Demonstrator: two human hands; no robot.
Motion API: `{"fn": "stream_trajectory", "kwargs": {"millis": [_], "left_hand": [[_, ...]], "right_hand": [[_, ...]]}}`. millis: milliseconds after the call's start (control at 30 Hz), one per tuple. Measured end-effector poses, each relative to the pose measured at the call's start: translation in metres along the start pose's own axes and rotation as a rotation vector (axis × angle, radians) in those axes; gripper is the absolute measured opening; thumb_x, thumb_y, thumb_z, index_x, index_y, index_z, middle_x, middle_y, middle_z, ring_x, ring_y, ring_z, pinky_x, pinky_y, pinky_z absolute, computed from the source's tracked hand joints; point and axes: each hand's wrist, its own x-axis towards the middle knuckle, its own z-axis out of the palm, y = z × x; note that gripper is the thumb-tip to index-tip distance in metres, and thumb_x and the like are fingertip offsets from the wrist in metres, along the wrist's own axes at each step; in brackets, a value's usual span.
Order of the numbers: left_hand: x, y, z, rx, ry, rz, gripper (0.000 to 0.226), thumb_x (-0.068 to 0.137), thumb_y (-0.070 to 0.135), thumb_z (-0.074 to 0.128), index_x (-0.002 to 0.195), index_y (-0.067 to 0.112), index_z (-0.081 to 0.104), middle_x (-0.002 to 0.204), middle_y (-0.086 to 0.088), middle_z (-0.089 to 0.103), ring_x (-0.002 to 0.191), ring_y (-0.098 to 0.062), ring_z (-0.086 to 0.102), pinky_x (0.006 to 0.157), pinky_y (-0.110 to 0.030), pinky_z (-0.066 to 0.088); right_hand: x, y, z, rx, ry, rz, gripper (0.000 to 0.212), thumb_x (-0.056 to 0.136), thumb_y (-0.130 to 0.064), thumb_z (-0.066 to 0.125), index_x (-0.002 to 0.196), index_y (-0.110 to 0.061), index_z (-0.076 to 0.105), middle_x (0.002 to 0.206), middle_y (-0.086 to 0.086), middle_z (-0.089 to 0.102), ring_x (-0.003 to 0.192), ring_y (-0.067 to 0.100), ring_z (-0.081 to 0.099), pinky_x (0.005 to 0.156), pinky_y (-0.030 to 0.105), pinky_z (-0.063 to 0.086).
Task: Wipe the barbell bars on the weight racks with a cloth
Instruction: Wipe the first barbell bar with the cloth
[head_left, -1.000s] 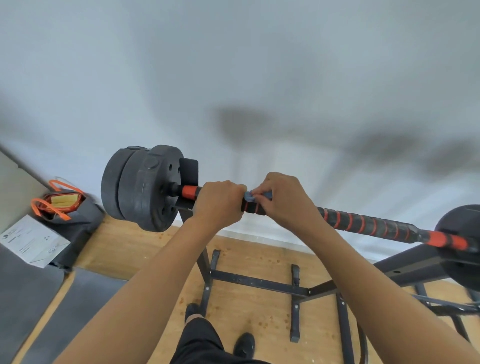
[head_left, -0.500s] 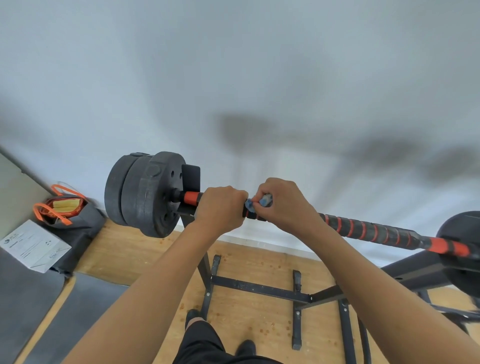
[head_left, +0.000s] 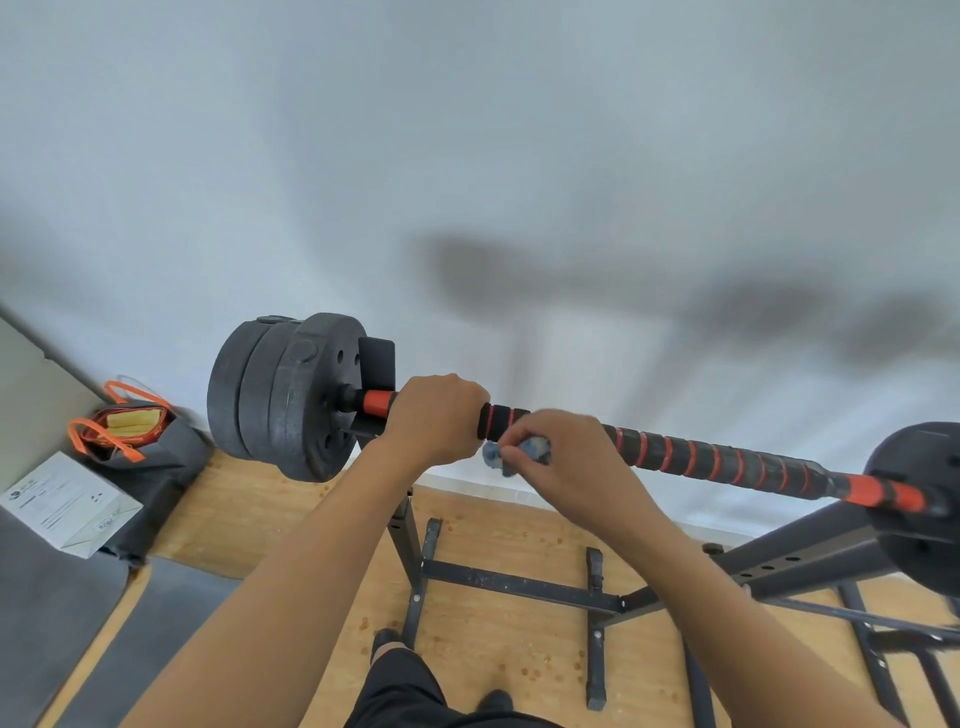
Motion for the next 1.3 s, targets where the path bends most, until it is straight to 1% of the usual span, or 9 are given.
{"fn": "stream_trajectory", "kwargs": {"millis": [100, 200, 267, 367, 567, 767, 900, 1100, 1300], "left_hand": [[-0.005, -0.007, 0.005, -0.124, 0.014, 0.077, 0.038, 0.083, 0.058, 0.073, 0.103, 0.031, 0.054, 0.091, 0.012, 0.06, 0.084, -0.016, 0.06, 0.083, -0.034, 0.053], [-0.022, -0.005, 0.007, -0.212, 0.138, 0.17, 0.083, 0.076, 0.072, 0.076, 0.14, 0.029, 0.046, 0.132, 0.009, 0.054, 0.122, -0.015, 0.047, 0.112, -0.034, 0.035], [-0.044, 0.014, 0.002, -0.322, 0.368, 0.16, 0.065, 0.088, 0.058, 0.074, 0.137, 0.022, 0.052, 0.134, 0.004, 0.057, 0.125, -0.017, 0.048, 0.113, -0.032, 0.034], [-0.08, 0.052, -0.008, -0.628, 0.62, 0.094, 0.015, 0.105, 0.033, 0.059, 0.112, 0.02, 0.063, 0.109, 0.009, 0.064, 0.101, -0.01, 0.057, 0.091, -0.028, 0.049], [-0.092, 0.106, -0.037, -1.355, 0.183, -0.07, 0.027, 0.097, 0.058, 0.058, 0.112, 0.037, 0.067, 0.106, 0.011, 0.072, 0.103, -0.017, 0.067, 0.089, -0.032, 0.056], [-0.08, 0.095, -0.04, -1.322, 0.334, -0.114, 0.017, 0.098, 0.037, 0.072, 0.114, 0.037, 0.069, 0.098, 0.01, 0.071, 0.092, -0.019, 0.069, 0.079, -0.037, 0.062], [-0.077, 0.09, -0.046, -1.324, 0.116, -0.039, 0.012, 0.097, 0.041, 0.072, 0.109, 0.04, 0.071, 0.098, 0.006, 0.073, 0.09, -0.022, 0.071, 0.077, -0.049, 0.061], [-0.077, 0.089, -0.046, -1.38, 0.242, -0.163, 0.019, 0.092, 0.035, 0.077, 0.107, 0.034, 0.066, 0.101, 0.01, 0.071, 0.097, -0.018, 0.071, 0.082, -0.039, 0.063], [-0.088, 0.097, -0.046, -1.131, 0.26, 0.226, 0.048, 0.079, 0.038, 0.091, 0.119, 0.031, 0.065, 0.13, 0.01, 0.056, 0.123, -0.022, 0.058, 0.094, -0.022, 0.05]], "right_hand": [[-0.03, 0.006, -0.006, 0.571, 0.121, 0.312, 0.023, 0.096, -0.041, 0.064, 0.108, -0.023, 0.072, 0.085, -0.002, 0.074, 0.069, 0.013, 0.07, 0.063, 0.031, 0.061], [-0.047, 0.01, -0.01, 1.19, 0.114, 0.451, 0.032, 0.094, -0.019, 0.063, 0.124, -0.009, 0.062, 0.102, 0.015, 0.074, 0.095, 0.023, 0.074, 0.079, 0.031, 0.06], [-0.054, 0.008, -0.01, 1.355, 0.13, 0.438, 0.031, 0.092, -0.008, 0.063, 0.124, -0.011, 0.061, 0.111, 0.018, 0.073, 0.105, 0.031, 0.072, 0.089, 0.042, 0.059], [-0.058, 0.002, -0.014, 1.172, 0.235, 0.377, 0.017, 0.094, -0.018, 0.064, 0.104, -0.025, 0.075, 0.109, 0.013, 0.075, 0.106, 0.031, 0.071, 0.092, 0.05, 0.057], [-0.059, -0.004, -0.026, 1.06, 0.302, 0.348, 0.03, 0.088, -0.049, 0.064, 0.097, -0.023, 0.076, 0.098, 0.016, 0.074, 0.094, 0.038, 0.07, 0.084, 0.053, 0.058], [-0.061, 0.009, -0.049, 0.805, 0.323, 0.236, 0.018, 0.095, -0.033, 0.066, 0.101, -0.02, 0.077, 0.096, 0.001, 0.076, 0.097, 0.017, 0.07, 0.085, 0.032, 0.057], [-0.062, 0.012, -0.061, 0.719, 0.342, 0.187, 0.01, 0.092, -0.029, 0.071, 0.097, -0.024, 0.077, 0.091, -0.004, 0.077, 0.088, 0.013, 0.072, 0.074, 0.029, 0.06], [-0.063, 0.014, -0.069, 0.802, 0.356, 0.188, 0.02, 0.089, -0.038, 0.072, 0.094, -0.018, 0.073, 0.078, 0.012, 0.071, 0.062, 0.025, 0.06, 0.052, 0.034, 0.047], [-0.062, 0.015, -0.07, 1.163, 0.303, 0.31, 0.037, 0.09, -0.034, 0.069, 0.114, -0.006, 0.067, 0.106, 0.02, 0.074, 0.101, 0.043, 0.07, 0.096, 0.056, 0.052]]}}
